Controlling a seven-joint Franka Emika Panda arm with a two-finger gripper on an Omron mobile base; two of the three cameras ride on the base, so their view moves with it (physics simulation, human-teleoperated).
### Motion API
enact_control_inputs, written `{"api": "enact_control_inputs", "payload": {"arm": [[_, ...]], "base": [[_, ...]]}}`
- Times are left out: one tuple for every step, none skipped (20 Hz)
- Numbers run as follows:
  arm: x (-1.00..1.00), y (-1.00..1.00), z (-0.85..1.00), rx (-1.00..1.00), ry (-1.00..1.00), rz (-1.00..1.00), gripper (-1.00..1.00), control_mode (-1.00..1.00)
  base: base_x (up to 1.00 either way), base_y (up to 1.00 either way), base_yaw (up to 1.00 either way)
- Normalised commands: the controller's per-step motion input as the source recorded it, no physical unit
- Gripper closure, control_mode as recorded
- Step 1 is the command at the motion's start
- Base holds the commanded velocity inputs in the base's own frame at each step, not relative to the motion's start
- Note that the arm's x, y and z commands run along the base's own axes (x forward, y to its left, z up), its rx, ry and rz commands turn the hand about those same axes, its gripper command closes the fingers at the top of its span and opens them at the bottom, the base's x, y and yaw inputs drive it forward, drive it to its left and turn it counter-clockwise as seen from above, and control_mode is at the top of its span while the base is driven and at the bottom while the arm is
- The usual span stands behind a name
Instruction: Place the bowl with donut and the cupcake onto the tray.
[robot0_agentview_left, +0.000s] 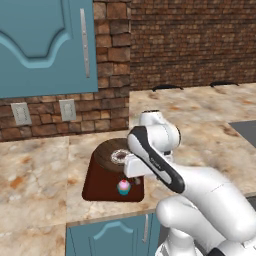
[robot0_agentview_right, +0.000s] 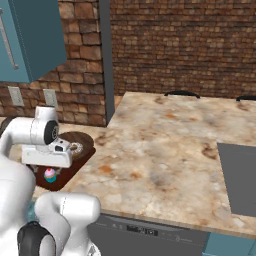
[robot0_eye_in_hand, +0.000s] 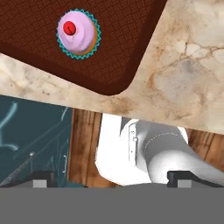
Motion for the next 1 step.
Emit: {"api": "enact_control_inputs", "payload": {"arm": [[-0.11, -0.06, 0.06, 0.00, -0.03, 0.00, -1.00, -1.00]], "base": [[0.00, 0.00, 0.00]]}}
